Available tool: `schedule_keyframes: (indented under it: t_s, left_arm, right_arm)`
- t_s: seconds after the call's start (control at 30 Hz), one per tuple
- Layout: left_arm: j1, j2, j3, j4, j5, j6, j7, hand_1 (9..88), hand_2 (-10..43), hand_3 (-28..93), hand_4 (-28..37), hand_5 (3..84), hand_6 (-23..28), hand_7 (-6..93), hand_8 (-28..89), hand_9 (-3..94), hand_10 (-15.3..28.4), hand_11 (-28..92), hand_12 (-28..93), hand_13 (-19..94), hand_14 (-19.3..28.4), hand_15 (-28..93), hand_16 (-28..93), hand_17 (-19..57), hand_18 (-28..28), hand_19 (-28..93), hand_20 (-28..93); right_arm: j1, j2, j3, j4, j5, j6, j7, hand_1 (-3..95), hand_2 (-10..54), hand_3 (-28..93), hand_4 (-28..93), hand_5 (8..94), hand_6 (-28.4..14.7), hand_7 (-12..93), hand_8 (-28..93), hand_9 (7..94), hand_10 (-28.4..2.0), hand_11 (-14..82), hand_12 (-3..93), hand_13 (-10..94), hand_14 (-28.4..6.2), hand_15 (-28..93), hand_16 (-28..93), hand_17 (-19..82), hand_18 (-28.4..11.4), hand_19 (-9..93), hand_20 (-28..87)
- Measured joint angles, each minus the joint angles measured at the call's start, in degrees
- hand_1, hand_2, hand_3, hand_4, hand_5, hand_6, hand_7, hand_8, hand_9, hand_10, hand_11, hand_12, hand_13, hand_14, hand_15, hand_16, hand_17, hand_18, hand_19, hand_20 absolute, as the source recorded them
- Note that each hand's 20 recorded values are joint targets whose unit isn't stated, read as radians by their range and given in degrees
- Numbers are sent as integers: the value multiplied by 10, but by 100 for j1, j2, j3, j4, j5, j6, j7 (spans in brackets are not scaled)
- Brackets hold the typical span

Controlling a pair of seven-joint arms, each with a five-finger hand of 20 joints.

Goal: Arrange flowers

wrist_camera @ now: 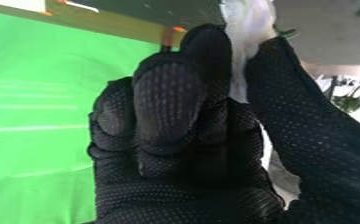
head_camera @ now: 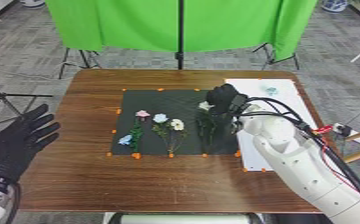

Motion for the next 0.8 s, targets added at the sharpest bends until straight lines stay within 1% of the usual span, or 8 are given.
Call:
schedule_keyframes:
  t_s: [0.13, 0.3, 0.37, 0.5, 0.6, 0.73, 0.77, 0.8]
  left_arm:
    - [-14, 0, -10, 1, 2, -4, -7, 252, -19, 710, -283, 279, 30, 234, -132, 212, 108, 291, 110, 155, 130, 432, -49, -108, 191, 451, 54]
    - [-13, -2, -18, 1, 3, -9, -13, 251, -19, 712, -283, 279, 30, 233, -132, 212, 107, 291, 110, 155, 130, 432, -49, -108, 191, 450, 53]
    - [-13, -3, -23, 1, 5, -14, -17, 252, -19, 710, -283, 279, 29, 234, -132, 212, 108, 290, 110, 155, 130, 431, -50, -108, 191, 450, 53]
    - [-13, -3, -25, 5, 5, -22, -19, 251, -20, 712, -283, 279, 30, 234, -131, 212, 108, 290, 110, 155, 130, 431, -49, -108, 192, 451, 53]
    - [-19, -3, -25, 9, 5, -35, -26, 251, -20, 712, -283, 279, 30, 234, -132, 212, 109, 289, 110, 155, 130, 431, -49, -108, 192, 451, 53]
    - [-23, 11, -25, 15, 5, -39, -25, 251, -20, 712, -283, 279, 30, 234, -132, 212, 108, 289, 110, 154, 130, 431, -48, -108, 192, 451, 53]
    - [-23, 18, -25, 17, 5, -39, -23, 251, -20, 712, -283, 279, 29, 234, -132, 212, 108, 289, 111, 155, 130, 431, -48, -109, 191, 451, 53]
    - [-22, 24, -25, 19, 4, -39, -22, 251, -20, 712, -283, 279, 29, 234, -131, 212, 108, 289, 111, 155, 130, 431, -48, -109, 192, 451, 53]
  right_arm:
    - [-5, 36, -4, 16, -32, -10, -6, 419, -79, 812, -283, 615, 29, 476, -160, 800, -27, 225, 459, 761, -18, 604, 269, 310, -161, 807, 405]
    - [-56, 59, 36, -6, -54, 1, -38, 315, -75, 863, -283, 609, 31, 385, -153, 725, -55, 367, 330, 739, -25, 624, 256, 294, -169, 795, 432]
    - [-98, 60, 85, -45, -38, -9, -84, 269, -46, 894, -282, 615, 31, 361, -210, 704, -71, 412, 267, 732, -31, 628, 255, 288, -173, 791, 439]
    - [-186, 52, 219, -106, 79, -14, -297, 198, -3, 904, -280, 607, 17, 339, -222, 670, -91, 420, 255, 713, -51, 641, 255, 275, -186, 786, 449]
    - [-260, 46, 356, -142, 331, -3, -513, 110, 68, 900, -264, 584, 1, 315, -209, 642, -99, 420, 258, 678, -73, 660, 251, 257, -198, 772, 456]
    - [-389, 40, 653, -225, 764, 15, -604, 36, 115, 902, -261, 544, -12, 262, -187, 584, -111, 385, 241, 559, -107, 633, 220, 204, -218, 696, 438]
    - [-409, 40, 742, -237, 931, -15, -589, 42, 108, 905, -258, 508, -14, 251, -180, 538, -111, 368, 233, 500, -107, 605, 203, 190, -217, 685, 435]
    - [-417, 42, 825, -239, 1103, -60, -559, 66, 90, 905, -256, 446, -18, 241, -171, 461, -113, 343, 226, 414, -105, 558, 175, 168, -208, 664, 423]
